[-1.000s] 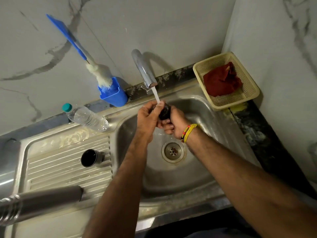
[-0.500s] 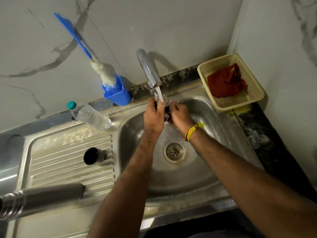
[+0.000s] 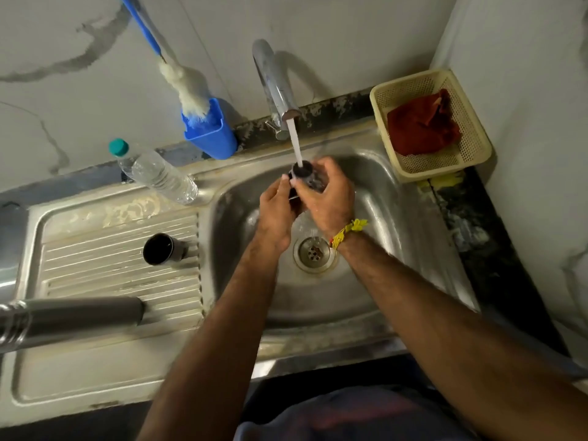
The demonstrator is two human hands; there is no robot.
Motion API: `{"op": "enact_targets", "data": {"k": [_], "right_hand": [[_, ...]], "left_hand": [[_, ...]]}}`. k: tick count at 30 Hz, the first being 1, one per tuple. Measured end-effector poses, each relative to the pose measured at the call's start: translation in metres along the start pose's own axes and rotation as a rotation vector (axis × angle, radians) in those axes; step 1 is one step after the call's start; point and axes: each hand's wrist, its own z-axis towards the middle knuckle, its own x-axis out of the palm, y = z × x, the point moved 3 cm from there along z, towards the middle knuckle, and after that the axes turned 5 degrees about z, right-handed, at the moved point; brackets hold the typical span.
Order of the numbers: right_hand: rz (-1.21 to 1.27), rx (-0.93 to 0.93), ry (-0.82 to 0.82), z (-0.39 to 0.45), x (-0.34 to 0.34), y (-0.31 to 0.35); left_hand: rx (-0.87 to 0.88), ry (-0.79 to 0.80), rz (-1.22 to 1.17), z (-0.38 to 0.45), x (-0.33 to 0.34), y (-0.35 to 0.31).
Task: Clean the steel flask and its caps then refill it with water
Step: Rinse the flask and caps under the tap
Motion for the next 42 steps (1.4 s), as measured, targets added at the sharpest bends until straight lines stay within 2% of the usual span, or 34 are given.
{"op": "enact_targets", "data": {"k": [2, 4, 6, 9, 11, 13, 16, 19, 26, 31, 37, 42], "right_hand": [[-0.089, -0.094, 0.063, 0.003, 0.002, 0.001], [-0.035, -0.050, 0.027, 0.003, 0.002, -0.002], [0.121, 0.150, -0.073, 0.006, 0.000, -0.008], [0.467, 0.547, 0.026, 0.006, 0.005, -0.013], [0.618, 0.646, 0.034, 0.006, 0.004, -0.009], [0.510, 0.524, 0.025, 0.007, -0.001, -0.009], [0.184, 0.276, 0.077, 0.000, -0.006, -0.008], [0.095, 0.246, 0.078, -0.013, -0.009, -0.011], [0.095, 0.265, 0.258, -0.032, -0.008, -0.018], [-0.022, 0.200, 0.234, -0.045, 0.007, -0.018], [-0.114, 0.087, 0.401, -0.083, 0.062, -0.011], [-0.274, -0.063, 0.581, -0.108, 0.119, 0.003]], "left_hand": [[0.007, -0.005, -0.052, -0.001, -0.007, 0.001], [0.063, 0.000, -0.032, -0.004, -0.011, 0.000], [0.166, -0.005, 0.128, -0.006, -0.015, -0.001], [0.285, -0.097, 0.342, -0.004, -0.020, -0.006], [0.325, -0.101, 0.445, 0.001, -0.026, -0.008], [0.352, -0.066, 0.514, 0.000, -0.031, -0.008], [0.403, -0.040, 0.640, -0.005, -0.034, -0.005], [0.462, -0.043, 0.755, -0.011, -0.033, 0.002], [0.444, -0.247, 0.797, -0.041, -0.060, 0.013], [0.397, -0.511, 0.643, -0.078, -0.123, 0.035], [0.341, -0.771, 0.606, -0.127, -0.216, 0.066], [0.232, -0.731, 0.622, -0.146, -0.257, 0.070]]}}
